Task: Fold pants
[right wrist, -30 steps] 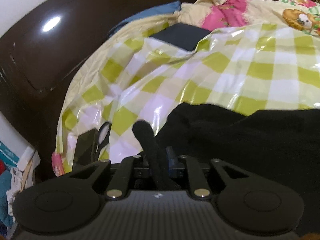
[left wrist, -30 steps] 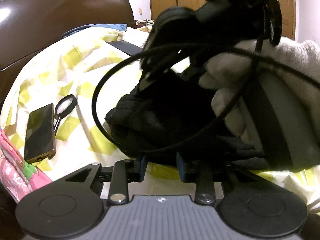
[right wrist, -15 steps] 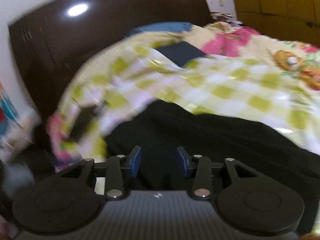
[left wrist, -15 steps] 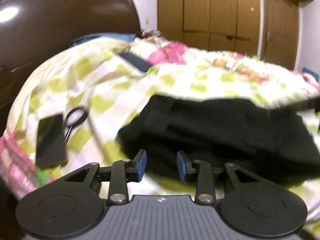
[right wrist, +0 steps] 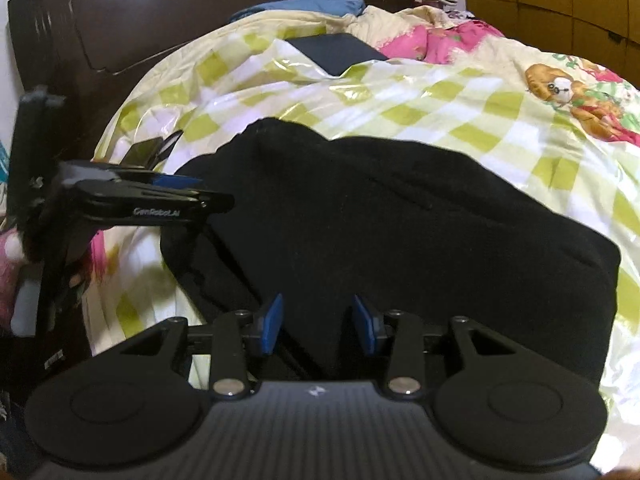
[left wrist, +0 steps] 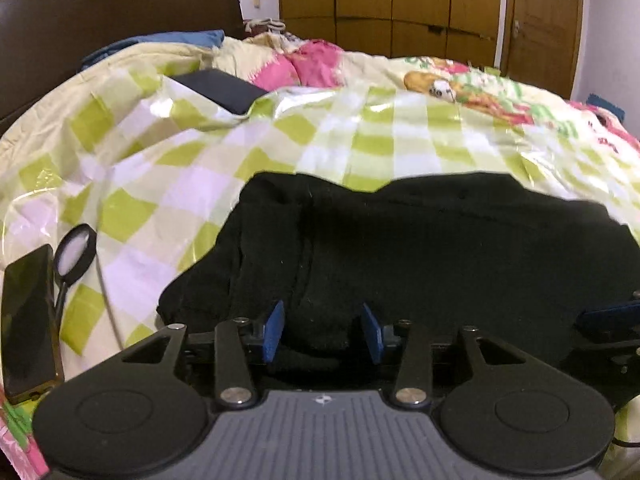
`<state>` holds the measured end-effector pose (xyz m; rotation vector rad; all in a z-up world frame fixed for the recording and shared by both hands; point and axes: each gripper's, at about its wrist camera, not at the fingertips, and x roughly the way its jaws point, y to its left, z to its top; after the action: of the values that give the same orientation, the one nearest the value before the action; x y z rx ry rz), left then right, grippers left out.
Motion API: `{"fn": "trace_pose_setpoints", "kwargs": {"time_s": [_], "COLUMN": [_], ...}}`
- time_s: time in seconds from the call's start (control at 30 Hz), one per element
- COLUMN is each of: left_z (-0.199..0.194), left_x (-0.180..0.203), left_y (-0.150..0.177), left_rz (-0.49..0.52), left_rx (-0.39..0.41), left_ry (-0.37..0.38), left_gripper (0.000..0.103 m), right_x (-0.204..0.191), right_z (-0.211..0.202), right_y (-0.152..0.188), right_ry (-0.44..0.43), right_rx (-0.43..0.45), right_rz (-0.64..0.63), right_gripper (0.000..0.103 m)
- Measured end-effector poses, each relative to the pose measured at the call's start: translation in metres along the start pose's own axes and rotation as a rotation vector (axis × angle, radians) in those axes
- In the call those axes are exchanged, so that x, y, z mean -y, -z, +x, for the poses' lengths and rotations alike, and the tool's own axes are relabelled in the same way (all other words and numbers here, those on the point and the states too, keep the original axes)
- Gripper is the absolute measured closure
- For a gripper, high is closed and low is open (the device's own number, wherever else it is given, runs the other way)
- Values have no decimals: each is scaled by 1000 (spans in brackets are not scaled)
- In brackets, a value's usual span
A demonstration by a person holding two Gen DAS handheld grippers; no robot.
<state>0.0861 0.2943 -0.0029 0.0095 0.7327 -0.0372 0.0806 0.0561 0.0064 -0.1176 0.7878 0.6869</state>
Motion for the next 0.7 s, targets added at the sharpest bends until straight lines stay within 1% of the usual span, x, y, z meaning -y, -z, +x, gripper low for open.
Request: {"fn": "trace_pose_setpoints", "kwargs": {"time_s": [0.07,0.1,0.13,0.2,0.27,0.33,0.4,0.43,0.47,0.53,0.6,0.63,0.7], "left_z": [-2,-3,-4,-4,-3,-2,-1,-1,-1,0,1,2,3], "left_x": [3,5,6,4,3,4,4,4,4,3,4,5,10], "left_y": [0,-1,-2,-5,-7,-7,-7,-7,-7,-8,-9,-10,-10], "left_rz": [36,58,69,67,61,74,78,78,77,70,65,72,96], "left_rx": [-1,-1,0,-2,-10,-14,-15,-18,-20,-27,-36,-39,-44], "left_ry": [-19,-34,-43,-49,-47,-50,-50,-50,-50,-47,-42,-44,-53], "left_gripper": [51,56,60,65,65,65,65,64,64,59,57,55,53], "right_x": [8,16,23,47,71,92,105,110,117,129,135,136,132], "right_z": [-5,-8,-11,-17,-22,-22,-15,-11,-6,3,6,4,-2], "right_y": [-2,-5,-8,-15,-22,-30,-35,-37,-39,-40,-43,-46,-48], "right_ry": [-6,1,17,81,133,117,118,110,88,44,1,-31,-140], "right_rx": [17,29,41,61,66,40,7,-9,-36,-98,-141,-154,-177], "right_rz": [15,31,40,40,42,29,-25,-44,-58,-68,-61,-55,-77], "right_gripper": [63,63,63,63,63,63,62,58,56,55,54,54,54]}}
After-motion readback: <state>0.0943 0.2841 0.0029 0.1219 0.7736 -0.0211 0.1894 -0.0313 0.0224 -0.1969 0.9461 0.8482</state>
